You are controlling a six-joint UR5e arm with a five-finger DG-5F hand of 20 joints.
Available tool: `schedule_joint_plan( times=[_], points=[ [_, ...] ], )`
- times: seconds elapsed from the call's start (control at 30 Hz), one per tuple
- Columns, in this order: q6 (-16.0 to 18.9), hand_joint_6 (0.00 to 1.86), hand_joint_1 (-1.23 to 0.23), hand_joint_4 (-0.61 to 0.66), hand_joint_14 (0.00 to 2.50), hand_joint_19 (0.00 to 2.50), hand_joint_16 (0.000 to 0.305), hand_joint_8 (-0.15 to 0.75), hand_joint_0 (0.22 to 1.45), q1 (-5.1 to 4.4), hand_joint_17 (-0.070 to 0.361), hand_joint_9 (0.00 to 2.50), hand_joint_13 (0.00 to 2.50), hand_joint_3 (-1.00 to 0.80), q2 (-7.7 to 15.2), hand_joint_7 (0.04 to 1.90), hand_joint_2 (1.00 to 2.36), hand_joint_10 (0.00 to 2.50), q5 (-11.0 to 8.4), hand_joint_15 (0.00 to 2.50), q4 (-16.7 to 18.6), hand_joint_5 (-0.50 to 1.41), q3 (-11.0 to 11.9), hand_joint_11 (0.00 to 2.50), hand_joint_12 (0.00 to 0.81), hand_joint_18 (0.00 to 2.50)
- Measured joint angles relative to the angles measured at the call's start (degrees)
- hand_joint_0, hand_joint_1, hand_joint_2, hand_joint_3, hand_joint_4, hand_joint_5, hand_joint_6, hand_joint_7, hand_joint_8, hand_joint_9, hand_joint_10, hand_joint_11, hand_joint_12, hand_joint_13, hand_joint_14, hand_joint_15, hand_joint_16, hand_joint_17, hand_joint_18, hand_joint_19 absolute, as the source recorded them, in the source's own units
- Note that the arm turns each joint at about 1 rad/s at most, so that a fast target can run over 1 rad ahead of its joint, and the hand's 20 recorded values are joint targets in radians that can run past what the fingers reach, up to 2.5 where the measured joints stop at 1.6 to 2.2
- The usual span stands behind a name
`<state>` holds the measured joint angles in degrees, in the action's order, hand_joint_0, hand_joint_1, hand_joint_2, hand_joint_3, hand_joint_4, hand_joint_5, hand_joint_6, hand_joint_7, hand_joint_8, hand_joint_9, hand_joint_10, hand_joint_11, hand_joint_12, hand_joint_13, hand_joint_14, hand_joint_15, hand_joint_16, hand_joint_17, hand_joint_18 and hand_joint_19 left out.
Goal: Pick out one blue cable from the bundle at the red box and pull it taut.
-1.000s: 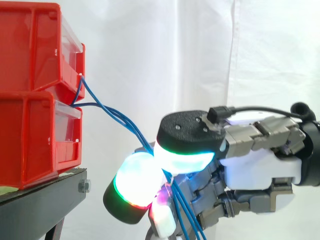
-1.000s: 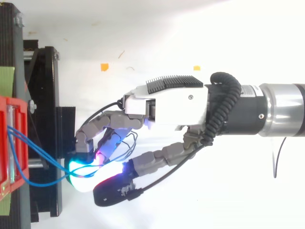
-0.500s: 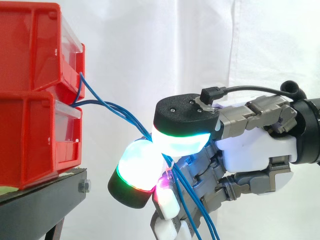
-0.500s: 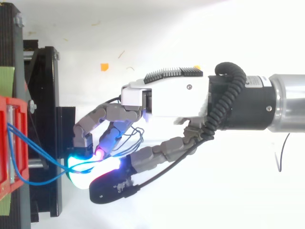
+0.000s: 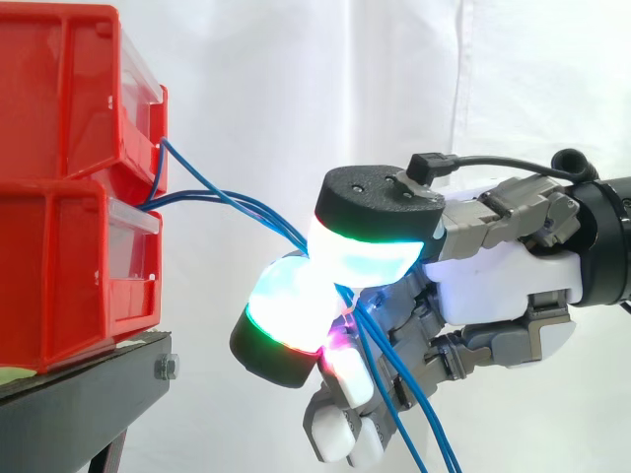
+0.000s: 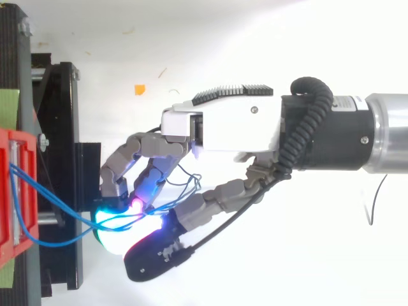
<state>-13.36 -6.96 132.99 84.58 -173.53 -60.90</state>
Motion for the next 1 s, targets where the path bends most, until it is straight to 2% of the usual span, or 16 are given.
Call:
schedule_joint_plan(
  times=[0.27, 0.43, 0.63, 0.8, 1.0],
  points=[
    [0.0, 0.94, -0.66, 0.08, 0.02, 0.64, 0.046, 0.236, 0.60, 0.21, 0.104, 1.07, 0.86, -0.50, 0.0, 0.86, 1.00, 0.02, 0.06, 0.50, -1.6, -0.14, 0.1, 0.63, 0.316, 0.66],
    [0.0, 0.93, -0.57, 0.09, 0.02, 0.64, 0.049, 0.240, 0.53, 0.36, 0.110, 1.09, 0.88, -0.50, 0.0, 0.84, 1.00, 0.02, 0.06, 0.50, -1.9, -0.13, 0.2, 0.63, 0.332, 0.68],
    [0.0, 0.91, -0.46, 0.06, 0.02, 0.68, 0.046, 0.233, 0.59, 0.43, 0.104, 1.09, 0.87, -0.50, 0.0, 0.89, 1.00, 0.02, 0.07, 0.52, -1.9, -0.13, 0.2, 0.64, 0.321, 0.65],
    [0.0, 0.91, -0.51, 0.06, 0.02, 0.69, 0.047, 0.252, 0.59, 0.45, 0.106, 1.09, 0.86, -0.29, 0.0, 0.91, 1.02, 0.02, 0.06, 0.53, -1.9, -0.13, 0.2, 0.65, 0.326, 0.63],
    [0.0, 0.92, -0.59, 0.10, 0.02, 0.66, 0.052, 0.275, 0.58, 0.45, 0.117, 1.11, 0.88, -0.17, 0.0, 0.95, 1.02, 0.02, 0.06, 0.52, -1.9, -0.12, 0.3, 0.64, 0.350, 0.67]
  ],
)
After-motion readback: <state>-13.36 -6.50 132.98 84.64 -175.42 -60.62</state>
